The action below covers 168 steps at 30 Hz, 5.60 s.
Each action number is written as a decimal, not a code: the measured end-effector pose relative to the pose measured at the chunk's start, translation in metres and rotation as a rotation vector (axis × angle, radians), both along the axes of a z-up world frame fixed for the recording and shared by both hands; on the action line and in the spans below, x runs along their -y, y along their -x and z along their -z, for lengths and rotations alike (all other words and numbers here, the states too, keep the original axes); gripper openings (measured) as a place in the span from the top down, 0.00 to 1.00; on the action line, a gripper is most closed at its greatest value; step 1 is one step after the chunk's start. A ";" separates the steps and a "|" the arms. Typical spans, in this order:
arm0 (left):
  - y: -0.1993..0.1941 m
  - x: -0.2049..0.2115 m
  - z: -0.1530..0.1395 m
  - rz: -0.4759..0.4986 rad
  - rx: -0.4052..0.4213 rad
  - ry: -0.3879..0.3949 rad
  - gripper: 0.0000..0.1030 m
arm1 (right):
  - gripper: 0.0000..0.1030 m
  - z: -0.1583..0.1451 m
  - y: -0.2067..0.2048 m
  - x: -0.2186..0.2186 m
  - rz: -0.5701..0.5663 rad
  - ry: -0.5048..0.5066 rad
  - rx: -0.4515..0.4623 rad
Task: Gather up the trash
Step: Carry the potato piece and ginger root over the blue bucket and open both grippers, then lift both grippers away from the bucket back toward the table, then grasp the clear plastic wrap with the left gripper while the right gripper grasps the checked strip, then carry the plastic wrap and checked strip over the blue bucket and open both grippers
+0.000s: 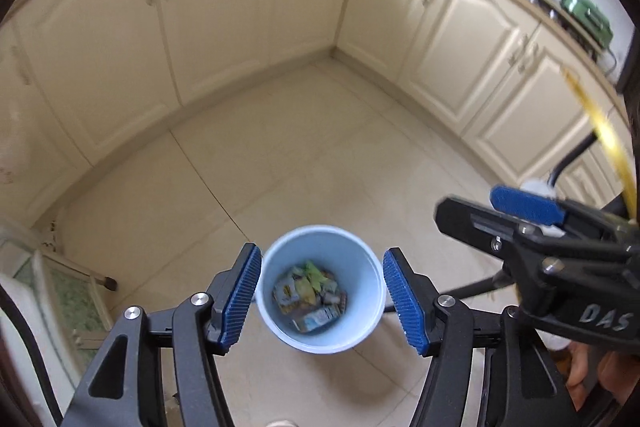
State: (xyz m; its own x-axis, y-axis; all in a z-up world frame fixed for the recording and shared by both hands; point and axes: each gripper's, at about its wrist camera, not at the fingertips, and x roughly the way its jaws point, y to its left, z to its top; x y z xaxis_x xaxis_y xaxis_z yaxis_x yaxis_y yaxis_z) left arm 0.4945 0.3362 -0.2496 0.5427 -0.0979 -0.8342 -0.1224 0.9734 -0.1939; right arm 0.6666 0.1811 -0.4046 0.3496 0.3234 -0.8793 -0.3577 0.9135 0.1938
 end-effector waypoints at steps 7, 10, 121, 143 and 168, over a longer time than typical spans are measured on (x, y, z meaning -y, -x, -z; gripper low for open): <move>0.041 0.010 -0.072 -0.069 0.163 -0.107 0.34 | 0.22 -0.084 0.046 0.006 -0.006 -0.001 0.162; 0.065 0.034 -0.104 -0.087 0.243 -0.132 0.31 | 0.16 -0.126 0.075 0.015 -0.001 -0.002 0.244; 0.026 0.287 -0.094 0.410 0.295 -0.071 0.84 | 0.00 -0.128 0.073 0.334 0.645 0.074 0.133; 0.062 0.258 -0.113 0.442 0.307 0.001 0.84 | 0.94 -0.134 0.093 0.360 0.616 0.198 0.125; 0.127 0.063 -0.101 0.145 0.243 -0.013 0.84 | 0.94 -0.152 0.113 0.082 -0.006 -0.091 0.207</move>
State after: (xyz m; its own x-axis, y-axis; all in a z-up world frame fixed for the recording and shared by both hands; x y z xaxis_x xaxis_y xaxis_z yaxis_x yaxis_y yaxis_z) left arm 0.3671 0.2732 -0.1489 0.7083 -0.1797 -0.6827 0.0673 0.9798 -0.1881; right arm 0.5532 0.0990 -0.2527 0.5173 0.4002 -0.7565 -0.4033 0.8936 0.1970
